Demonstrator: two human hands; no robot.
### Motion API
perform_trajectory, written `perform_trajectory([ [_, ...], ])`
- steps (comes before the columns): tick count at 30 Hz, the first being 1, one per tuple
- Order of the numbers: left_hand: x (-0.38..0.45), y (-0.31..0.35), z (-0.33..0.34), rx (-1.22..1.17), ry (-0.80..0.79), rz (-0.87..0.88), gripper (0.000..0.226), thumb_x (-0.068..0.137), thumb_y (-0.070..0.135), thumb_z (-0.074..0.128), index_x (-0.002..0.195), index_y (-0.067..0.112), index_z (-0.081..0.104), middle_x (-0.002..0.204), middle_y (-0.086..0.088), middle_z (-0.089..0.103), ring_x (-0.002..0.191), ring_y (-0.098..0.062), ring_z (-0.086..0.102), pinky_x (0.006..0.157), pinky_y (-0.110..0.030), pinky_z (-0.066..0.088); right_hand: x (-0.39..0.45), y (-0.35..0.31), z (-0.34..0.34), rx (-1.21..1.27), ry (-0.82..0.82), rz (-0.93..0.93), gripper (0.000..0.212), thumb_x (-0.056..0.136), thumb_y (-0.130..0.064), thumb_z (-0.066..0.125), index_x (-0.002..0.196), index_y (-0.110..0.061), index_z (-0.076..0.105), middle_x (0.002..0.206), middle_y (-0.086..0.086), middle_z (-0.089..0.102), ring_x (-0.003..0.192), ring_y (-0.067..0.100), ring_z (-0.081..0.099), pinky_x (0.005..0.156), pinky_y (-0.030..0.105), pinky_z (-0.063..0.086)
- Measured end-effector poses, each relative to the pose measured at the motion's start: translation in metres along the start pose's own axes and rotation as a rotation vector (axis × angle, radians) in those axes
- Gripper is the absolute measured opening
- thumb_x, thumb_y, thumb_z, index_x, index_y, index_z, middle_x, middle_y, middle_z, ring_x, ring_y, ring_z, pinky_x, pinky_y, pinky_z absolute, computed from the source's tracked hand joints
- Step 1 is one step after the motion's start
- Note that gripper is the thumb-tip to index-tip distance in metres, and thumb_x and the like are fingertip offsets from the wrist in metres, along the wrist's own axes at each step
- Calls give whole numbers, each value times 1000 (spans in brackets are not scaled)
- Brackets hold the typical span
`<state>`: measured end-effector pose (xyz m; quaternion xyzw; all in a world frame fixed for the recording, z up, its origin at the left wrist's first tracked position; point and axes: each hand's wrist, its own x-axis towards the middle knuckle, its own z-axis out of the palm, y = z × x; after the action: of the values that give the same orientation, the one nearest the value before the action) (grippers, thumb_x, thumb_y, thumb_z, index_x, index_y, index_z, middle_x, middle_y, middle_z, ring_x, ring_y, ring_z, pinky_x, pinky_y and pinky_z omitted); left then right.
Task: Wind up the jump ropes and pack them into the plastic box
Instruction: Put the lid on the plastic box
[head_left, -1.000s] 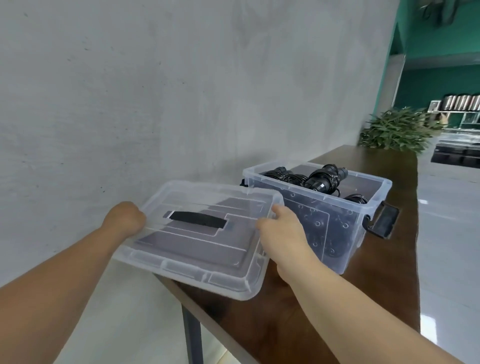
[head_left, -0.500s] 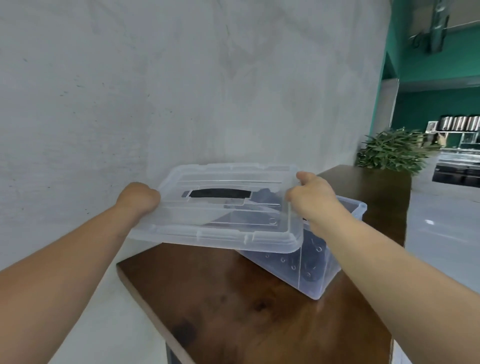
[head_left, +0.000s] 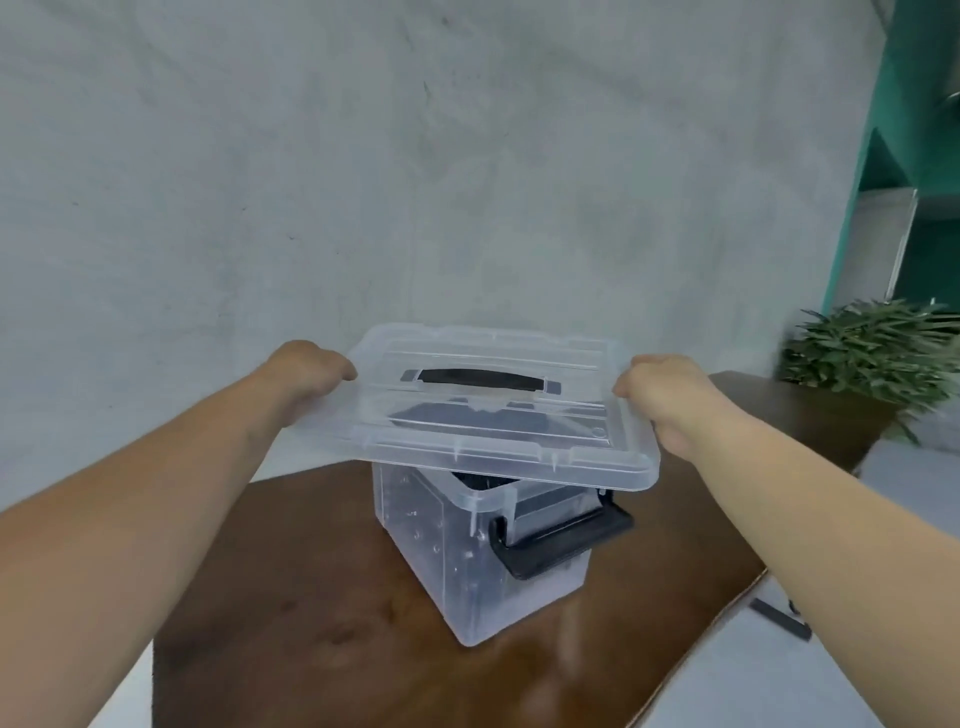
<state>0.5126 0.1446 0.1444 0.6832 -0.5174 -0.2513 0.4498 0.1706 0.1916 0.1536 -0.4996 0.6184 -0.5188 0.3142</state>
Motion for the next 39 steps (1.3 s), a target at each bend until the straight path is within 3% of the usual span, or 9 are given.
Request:
perform_trajectory([
  [3, -18, 16, 16, -37, 37, -25, 35, 85, 22, 71, 108, -3, 61, 95, -17, 57, 72, -30, 53, 66, -34, 44, 24, 4, -26, 4, -32, -17, 28, 85, 5, 50, 110, 8, 62, 107, 20, 64, 94, 35, 62, 84, 38, 51],
  [6, -31, 30, 32, -16, 95, -46, 41, 85, 27, 72, 112, -3, 59, 98, -14, 56, 71, -27, 50, 66, -33, 41, 52, 9, -41, -25, -39, -25, 45, 87, 5, 52, 131, 11, 48, 131, 27, 54, 120, 42, 54, 102, 56, 44],
  [13, -23, 46, 61, 93, 246, -64, 48, 88, 33, 70, 115, -4, 56, 98, -11, 49, 80, -26, 47, 68, -33, 37, 142, 13, -36, -83, -232, -78, 27, 82, -4, 62, 109, -3, 60, 109, 12, 63, 98, 32, 63, 94, 46, 52],
  [16, -16, 49, 66, 138, 294, -101, 41, 86, 38, 70, 98, 2, 55, 83, -9, 48, 68, -25, 45, 62, -29, 34, 185, 16, -21, -118, -281, -114, 33, 77, -6, 65, 110, -2, 63, 112, 15, 65, 102, 34, 63, 94, 43, 51],
  [20, -12, 59, 68, 172, 341, -168, 44, 87, 40, 67, 70, 11, 38, 63, -6, 33, 52, -21, 29, 53, -27, 22, 238, 15, 7, -156, -398, -142, 50, 61, -11, 68, 111, -2, 62, 114, 19, 66, 102, 34, 65, 95, 53, 51],
  [25, -16, 61, 72, 256, 434, -222, 44, 87, 38, 62, 66, 10, 36, 59, -9, 38, 51, -23, 34, 53, -26, 25, 274, 12, 49, -209, -531, -190, 40, 74, -2, 66, 113, 4, 65, 115, 28, 65, 88, 31, 66, 92, 58, 51],
  [28, -27, 60, 75, 287, 474, -299, 40, 85, 40, 61, 70, 8, 42, 66, -13, 46, 60, -26, 40, 57, -28, 29, 284, 11, 74, -236, -608, -216, 38, 80, 3, 65, 118, 7, 61, 120, 29, 62, 95, 34, 66, 96, 57, 49],
  [32, -48, 66, 84, 325, 564, -385, 42, 85, 38, 61, 63, 9, 40, 55, -9, 46, 52, -25, 40, 55, -27, 30, 293, 3, 106, -264, -763, -266, 31, 83, 6, 60, 114, 7, 63, 111, 28, 67, 94, 41, 68, 90, 58, 52],
  [39, -91, 89, 131, 347, 789, -538, 37, 88, 35, 56, 65, 7, 49, 54, -10, 56, 40, -22, 40, 54, -25, 35, 309, -7, 155, -280, -1052, -489, 26, 84, 10, 55, 108, 13, 63, 93, 23, 67, 76, 30, 62, 83, 49, 54],
])
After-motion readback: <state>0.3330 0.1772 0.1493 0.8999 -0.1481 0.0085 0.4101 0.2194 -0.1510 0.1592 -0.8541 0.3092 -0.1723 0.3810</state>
